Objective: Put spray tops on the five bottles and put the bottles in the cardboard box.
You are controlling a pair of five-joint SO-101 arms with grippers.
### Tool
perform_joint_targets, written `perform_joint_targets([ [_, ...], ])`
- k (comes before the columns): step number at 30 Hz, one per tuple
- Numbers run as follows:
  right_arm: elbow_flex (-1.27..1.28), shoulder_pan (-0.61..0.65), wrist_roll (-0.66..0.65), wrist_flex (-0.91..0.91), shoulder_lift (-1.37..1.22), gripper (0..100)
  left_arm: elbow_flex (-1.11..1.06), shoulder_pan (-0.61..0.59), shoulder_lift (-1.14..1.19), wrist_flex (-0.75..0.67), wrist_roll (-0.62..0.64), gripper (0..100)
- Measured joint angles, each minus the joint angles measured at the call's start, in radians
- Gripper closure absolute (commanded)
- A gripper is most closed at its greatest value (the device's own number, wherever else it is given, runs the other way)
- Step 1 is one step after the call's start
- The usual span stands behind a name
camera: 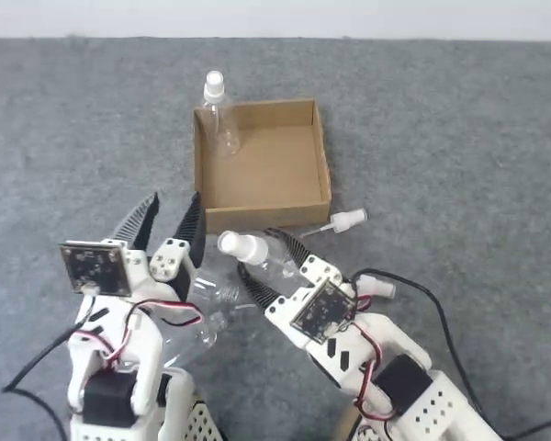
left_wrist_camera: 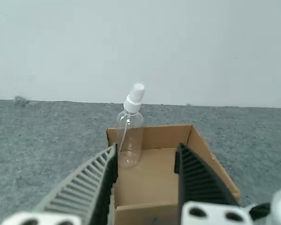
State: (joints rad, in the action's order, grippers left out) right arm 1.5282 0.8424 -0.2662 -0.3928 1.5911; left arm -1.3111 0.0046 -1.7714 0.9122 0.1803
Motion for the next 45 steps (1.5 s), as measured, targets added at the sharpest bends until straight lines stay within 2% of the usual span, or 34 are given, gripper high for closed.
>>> perform_joint_targets([
  [16,0.000,0.014,0.009,0.000,0.000,99.2,-0.025,0.144,0.000,-0.005,-0.002,82],
  [24,0.000,0.012,0.011,0.000,0.000,99.2,-0.021,0.258,0.000,0.063,-0.160,82],
  [34,0.002,0.011,0.011,-0.002,-0.002,99.2,0.025,0.345,-0.002,0.150,-0.180,82],
  [39,0.003,0.011,0.011,-0.002,-0.002,99.2,0.031,0.400,-0.003,0.170,-0.250,82],
  [45,0.003,0.012,0.011,-0.002,-0.002,99.2,0.035,0.416,-0.003,0.178,-0.253,82],
])
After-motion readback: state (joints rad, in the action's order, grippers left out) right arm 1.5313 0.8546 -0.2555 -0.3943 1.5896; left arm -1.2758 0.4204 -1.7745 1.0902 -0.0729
